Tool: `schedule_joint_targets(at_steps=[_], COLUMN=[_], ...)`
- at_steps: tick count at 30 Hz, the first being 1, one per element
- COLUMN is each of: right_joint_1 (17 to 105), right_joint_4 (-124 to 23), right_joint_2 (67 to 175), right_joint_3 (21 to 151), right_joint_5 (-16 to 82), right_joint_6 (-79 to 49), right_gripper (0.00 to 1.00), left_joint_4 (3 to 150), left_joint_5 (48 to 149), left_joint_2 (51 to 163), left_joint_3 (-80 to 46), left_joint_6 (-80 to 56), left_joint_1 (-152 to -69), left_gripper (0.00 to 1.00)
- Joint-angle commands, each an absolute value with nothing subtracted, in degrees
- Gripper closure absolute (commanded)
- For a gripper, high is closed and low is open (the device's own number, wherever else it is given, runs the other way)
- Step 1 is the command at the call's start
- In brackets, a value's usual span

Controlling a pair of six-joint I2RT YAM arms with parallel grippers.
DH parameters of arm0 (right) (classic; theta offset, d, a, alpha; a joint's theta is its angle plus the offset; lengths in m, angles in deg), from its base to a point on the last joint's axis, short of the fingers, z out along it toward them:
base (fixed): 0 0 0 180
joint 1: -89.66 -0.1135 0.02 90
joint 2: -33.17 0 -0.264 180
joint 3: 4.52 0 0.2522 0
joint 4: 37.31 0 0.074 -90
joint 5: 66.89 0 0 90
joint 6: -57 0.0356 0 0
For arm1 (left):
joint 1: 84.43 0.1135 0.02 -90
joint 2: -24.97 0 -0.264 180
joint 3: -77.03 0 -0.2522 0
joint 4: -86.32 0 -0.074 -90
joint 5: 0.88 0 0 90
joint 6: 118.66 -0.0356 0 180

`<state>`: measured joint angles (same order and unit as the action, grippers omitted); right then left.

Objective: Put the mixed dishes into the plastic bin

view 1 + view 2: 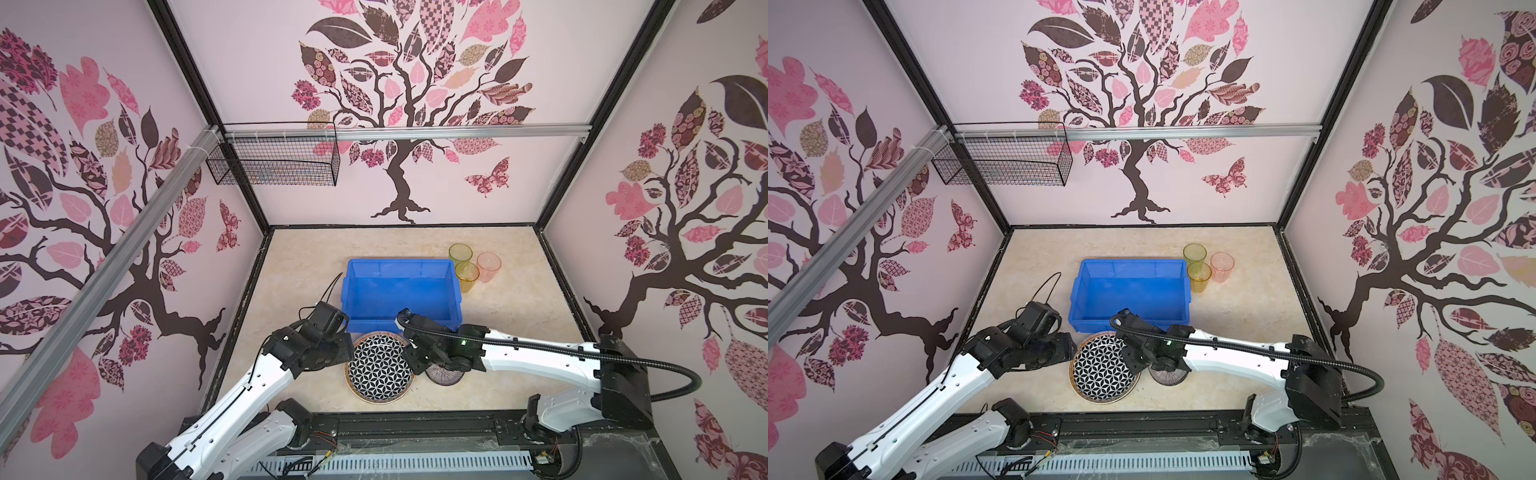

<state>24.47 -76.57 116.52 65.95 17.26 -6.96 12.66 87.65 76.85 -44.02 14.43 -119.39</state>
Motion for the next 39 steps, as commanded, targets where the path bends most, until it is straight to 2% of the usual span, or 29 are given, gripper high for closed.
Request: schedule_joint_targets(at_steps=[1, 6, 20, 39], right_joint_1=[24.40, 24.95, 28.45, 28.40], right_joint_4=[-76.67, -75.74, -72.48, -71.99], right_joint_2=[118.98, 119.66, 121.39, 125.10], right_joint_3=[66.27, 65.26, 63.38, 64.80], right_joint_5=[15.03, 13.66, 15.81, 16.70], right_joint_6=[-6.03, -5.00, -4.43, -5.69], right_gripper=[0.66, 0.68, 0.75, 0.84], left_joint_4=[14.13, 14.07, 15.85, 17.43], left_joint_5=[85.73, 82.54, 83.58, 84.38], left_joint_2=[78.33, 79.90, 79.47, 79.62], left_joint_3=[-45.46, -45.60, -49.07, -51.47], left_joint_6=[17.78, 20.61, 22.30, 22.76], left_joint_1=[-122.23, -125.99, -126.00, -126.08], left_gripper=[0.34, 0.34, 0.35, 0.42])
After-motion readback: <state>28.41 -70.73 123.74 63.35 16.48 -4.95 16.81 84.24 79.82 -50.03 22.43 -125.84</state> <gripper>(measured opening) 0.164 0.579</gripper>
